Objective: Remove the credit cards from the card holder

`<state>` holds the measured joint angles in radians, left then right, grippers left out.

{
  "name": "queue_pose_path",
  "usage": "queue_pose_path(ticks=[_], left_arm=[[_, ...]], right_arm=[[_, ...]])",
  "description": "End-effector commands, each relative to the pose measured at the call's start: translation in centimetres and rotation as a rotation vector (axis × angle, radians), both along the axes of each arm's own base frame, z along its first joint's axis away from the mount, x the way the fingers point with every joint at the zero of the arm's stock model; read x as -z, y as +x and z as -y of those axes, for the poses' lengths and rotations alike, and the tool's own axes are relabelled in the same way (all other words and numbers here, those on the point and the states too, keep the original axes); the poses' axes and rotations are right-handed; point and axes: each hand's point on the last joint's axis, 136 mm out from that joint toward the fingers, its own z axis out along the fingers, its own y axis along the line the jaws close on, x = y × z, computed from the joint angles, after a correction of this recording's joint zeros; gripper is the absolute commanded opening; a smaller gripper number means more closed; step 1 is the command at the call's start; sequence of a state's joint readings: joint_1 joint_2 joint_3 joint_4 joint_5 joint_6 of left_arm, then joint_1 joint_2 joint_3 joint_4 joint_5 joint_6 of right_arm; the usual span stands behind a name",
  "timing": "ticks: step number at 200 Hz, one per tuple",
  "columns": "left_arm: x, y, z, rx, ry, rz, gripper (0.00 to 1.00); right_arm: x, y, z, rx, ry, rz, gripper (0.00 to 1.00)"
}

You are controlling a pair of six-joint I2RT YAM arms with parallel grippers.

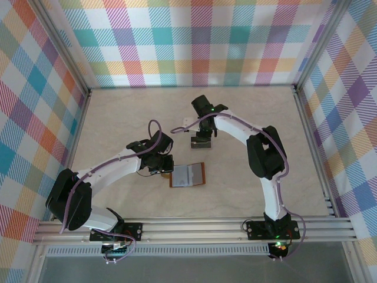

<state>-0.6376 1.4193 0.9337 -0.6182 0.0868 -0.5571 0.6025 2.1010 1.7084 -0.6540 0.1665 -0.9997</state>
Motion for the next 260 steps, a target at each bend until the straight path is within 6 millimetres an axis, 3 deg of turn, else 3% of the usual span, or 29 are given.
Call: queue_pose_path(ticks=[1, 36, 91, 153, 193, 216, 260], left_arm=[[0.4, 0.3, -0.4, -0.005, 0.006, 0.002, 0.13], [1.3, 0.1, -0.6, -0.019, -0.025, -0.021, 0.09], [3.4, -0.3, -0.9, -0.027, -0.057, -0.066, 0.06], [6.6, -0.7, -2.2, -0.038, 0.015, -0.101, 0.05], [7.6, -0.7, -2.7, -0.052, 0.044, -0.102, 0.05], [7.0, -0.9, -2.4, -0.050, 0.016, -0.101, 0.05], [4.1, 0.3, -1.3, -0.043, -0.044, -0.040, 0.06]], right_arm=[[-4.3, -0.3, -0.9, 0.029, 0.100, 0.054, 0.53], [-8.8, -1.3, -1.9, 0.164, 0.304, 0.041, 0.54], [-11.1, -5.9, -2.8, 0.485, 0.645, -0.169, 0.55], [-10.1, -12.2, -2.3, 0.761, 0.819, -0.528, 0.51], [-7.6, -14.4, -2.3, 0.898, 0.759, -0.706, 0.46], [-6.2, -15.3, -3.1, 0.954, 0.737, -0.814, 0.44], [-4.5, -16.4, -5.2, 1.028, 0.733, -0.978, 0.42]])
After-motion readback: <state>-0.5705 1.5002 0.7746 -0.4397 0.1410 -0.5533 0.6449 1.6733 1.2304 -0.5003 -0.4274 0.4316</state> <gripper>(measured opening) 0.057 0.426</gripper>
